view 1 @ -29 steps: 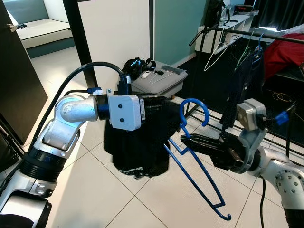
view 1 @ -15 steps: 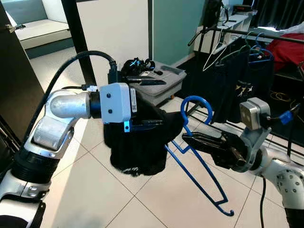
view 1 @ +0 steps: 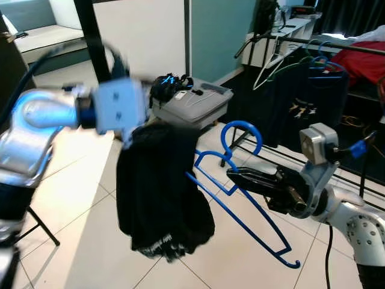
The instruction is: Hang hanger
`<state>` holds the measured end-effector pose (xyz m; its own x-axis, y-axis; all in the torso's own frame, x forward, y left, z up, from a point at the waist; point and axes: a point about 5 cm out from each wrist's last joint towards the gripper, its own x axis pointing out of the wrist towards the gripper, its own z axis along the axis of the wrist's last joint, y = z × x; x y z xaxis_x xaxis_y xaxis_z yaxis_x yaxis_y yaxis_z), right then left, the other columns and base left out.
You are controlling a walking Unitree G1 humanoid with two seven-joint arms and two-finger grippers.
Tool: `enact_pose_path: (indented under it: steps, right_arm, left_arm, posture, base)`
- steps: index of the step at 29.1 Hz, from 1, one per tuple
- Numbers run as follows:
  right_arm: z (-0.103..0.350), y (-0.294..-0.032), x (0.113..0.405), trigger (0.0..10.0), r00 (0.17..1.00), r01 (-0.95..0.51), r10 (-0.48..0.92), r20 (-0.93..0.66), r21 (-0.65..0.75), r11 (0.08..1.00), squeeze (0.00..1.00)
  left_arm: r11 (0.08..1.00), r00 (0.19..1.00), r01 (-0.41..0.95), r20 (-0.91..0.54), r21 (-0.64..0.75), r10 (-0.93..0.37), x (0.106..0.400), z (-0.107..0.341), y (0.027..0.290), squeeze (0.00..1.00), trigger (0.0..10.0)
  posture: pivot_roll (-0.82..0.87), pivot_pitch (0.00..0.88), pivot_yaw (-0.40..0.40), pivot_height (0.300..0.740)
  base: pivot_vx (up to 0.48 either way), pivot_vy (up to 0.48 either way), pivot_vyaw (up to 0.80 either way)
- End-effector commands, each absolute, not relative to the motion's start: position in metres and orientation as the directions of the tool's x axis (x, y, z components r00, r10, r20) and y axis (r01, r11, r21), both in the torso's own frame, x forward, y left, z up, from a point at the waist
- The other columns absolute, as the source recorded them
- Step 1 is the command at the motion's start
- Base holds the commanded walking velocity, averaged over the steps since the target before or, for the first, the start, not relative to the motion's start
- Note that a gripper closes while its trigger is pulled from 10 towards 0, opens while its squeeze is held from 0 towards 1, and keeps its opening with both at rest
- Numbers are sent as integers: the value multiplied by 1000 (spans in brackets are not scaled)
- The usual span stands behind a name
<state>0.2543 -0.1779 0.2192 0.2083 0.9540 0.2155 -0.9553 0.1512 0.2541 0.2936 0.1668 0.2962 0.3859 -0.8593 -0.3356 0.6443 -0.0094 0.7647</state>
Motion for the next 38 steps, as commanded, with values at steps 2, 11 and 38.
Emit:
enact_pose_path:
  steps: [2,11,38]
  right_arm:
    - [229,-176,254,10000,184,-971,948,258,197,135,0]
    - [230,-174,255,10000,183,-972,947,264,195,134,0]
    - [284,-185,262,10000,112,-994,715,690,75,83,0]
  left_arm:
    - [-47,314,669,-339,742,-887,286,296,161,0,10000]
    - [-65,254,666,-307,743,-917,279,294,146,0,10000]
    - [926,743,348,558,149,-369,309,317,189,0,10000]
  posture:
    - [-59,0,38,740]
    - [-60,0,35,740]
    - [-30,0,45,740]
  base:
    - [0,0,0]
    - [0,0,0]
    - [0,0,0]
